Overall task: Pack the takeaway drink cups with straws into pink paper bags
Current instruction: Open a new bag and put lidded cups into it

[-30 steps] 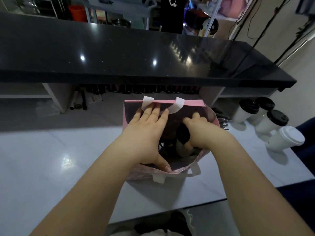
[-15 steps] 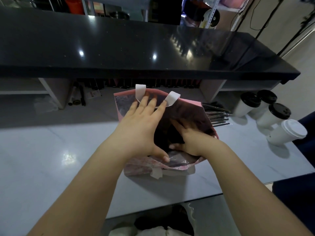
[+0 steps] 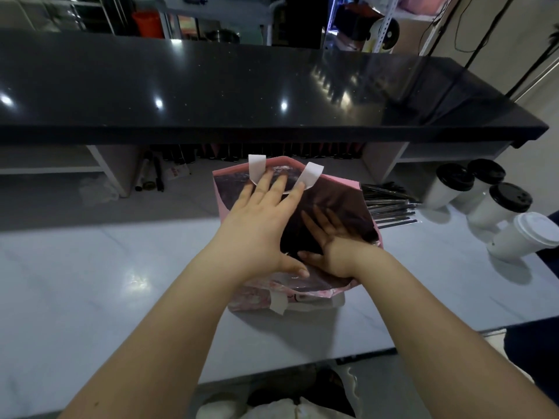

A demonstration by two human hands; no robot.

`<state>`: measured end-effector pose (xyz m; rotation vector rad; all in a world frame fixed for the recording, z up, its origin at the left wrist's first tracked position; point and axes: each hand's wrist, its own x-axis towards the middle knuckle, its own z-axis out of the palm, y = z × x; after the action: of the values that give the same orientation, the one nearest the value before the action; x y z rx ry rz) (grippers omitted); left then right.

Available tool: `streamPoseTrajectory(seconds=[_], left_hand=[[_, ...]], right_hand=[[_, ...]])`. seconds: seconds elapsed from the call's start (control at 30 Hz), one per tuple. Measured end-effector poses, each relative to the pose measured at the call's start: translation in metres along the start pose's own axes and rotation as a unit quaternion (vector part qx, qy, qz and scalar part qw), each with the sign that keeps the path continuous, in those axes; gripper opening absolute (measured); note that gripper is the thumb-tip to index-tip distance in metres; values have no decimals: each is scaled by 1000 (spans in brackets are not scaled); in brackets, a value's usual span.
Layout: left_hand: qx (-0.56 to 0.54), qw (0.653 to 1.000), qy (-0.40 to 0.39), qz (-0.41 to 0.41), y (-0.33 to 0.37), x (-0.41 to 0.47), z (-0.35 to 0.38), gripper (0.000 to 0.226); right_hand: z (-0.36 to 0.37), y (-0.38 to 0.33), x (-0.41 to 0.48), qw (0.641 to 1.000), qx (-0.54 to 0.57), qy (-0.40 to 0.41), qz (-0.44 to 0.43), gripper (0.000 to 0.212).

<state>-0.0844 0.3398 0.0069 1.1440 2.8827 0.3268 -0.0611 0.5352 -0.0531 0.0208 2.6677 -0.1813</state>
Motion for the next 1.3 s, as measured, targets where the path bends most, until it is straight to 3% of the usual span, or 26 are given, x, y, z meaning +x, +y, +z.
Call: streamPoseTrajectory(seconds=[0.1,0.33,0.57,0.97,1.3], left_hand=[[-17,1000,10,-15,3,3,-10,116],[-8,995,94,-30,18,2,-26,59],[-35,993,114,27,78,39,-28,39],[-43,994,98,12,213,127,35,31],[-46,993,-33,-105,218,170,177,45]], right_hand=[[-26,-6,-8,1000,17,25,0,76],[-71,-2,-60,962,85,256,-34,30],[-74,38,-104,915,121,384,-11,23],[-50,169,-141,898,140,400,114,30],[28,253,-57,936,206,280,58,30]])
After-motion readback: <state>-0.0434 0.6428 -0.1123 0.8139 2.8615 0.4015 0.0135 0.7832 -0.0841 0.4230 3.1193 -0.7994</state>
